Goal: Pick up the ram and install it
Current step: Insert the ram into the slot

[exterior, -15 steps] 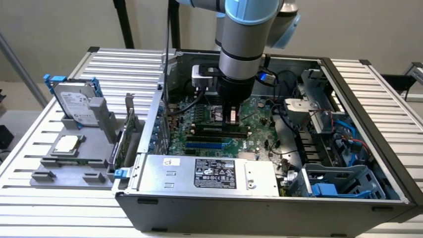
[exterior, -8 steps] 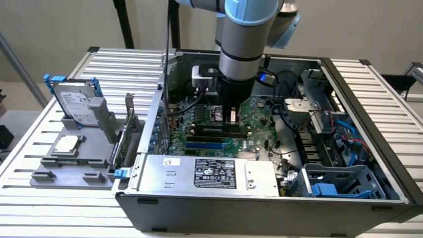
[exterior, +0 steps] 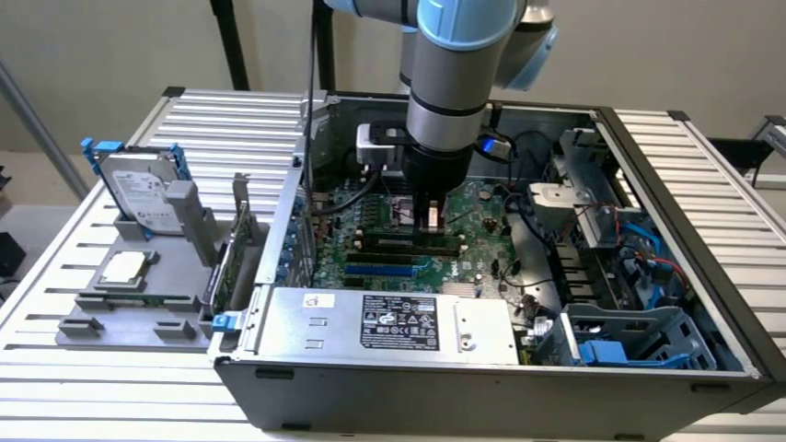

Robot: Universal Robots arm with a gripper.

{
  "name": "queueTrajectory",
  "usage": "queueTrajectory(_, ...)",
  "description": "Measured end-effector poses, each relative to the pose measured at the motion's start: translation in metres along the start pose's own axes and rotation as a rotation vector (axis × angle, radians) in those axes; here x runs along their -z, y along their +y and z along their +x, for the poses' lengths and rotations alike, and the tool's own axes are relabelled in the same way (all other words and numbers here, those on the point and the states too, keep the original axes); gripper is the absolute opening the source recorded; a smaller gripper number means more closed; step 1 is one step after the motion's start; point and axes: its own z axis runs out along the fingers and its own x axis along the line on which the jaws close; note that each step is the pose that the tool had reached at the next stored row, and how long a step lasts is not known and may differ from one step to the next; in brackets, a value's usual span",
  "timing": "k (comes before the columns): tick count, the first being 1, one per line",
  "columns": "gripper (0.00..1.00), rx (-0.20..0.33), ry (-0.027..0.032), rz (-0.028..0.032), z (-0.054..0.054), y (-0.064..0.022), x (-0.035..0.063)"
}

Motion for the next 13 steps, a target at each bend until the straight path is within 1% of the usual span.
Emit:
queueTrajectory(2, 0.15, 0.0, -0.0001, 0.0001, 0.0, 0.0, -0.0001)
queueTrajectory(3, 0.21, 0.0, -0.0001, 0.0001, 0.0, 0.0, -0.0001)
queueTrajectory(4, 0.21, 0.0, -0.0001, 0.0001, 0.0, 0.0, 0.0)
queueTrajectory(5, 0.28, 0.0, -0.0003, 0.0001, 0.0, 0.0, 0.0007)
queueTrajectory(10, 0.28, 0.0, 0.0, -0.0014, 0.0, 0.0004, 0.0119)
queueTrajectory(13, 0.28, 0.0, -0.0002, -0.0015, 0.0, 0.0017, 0.017)
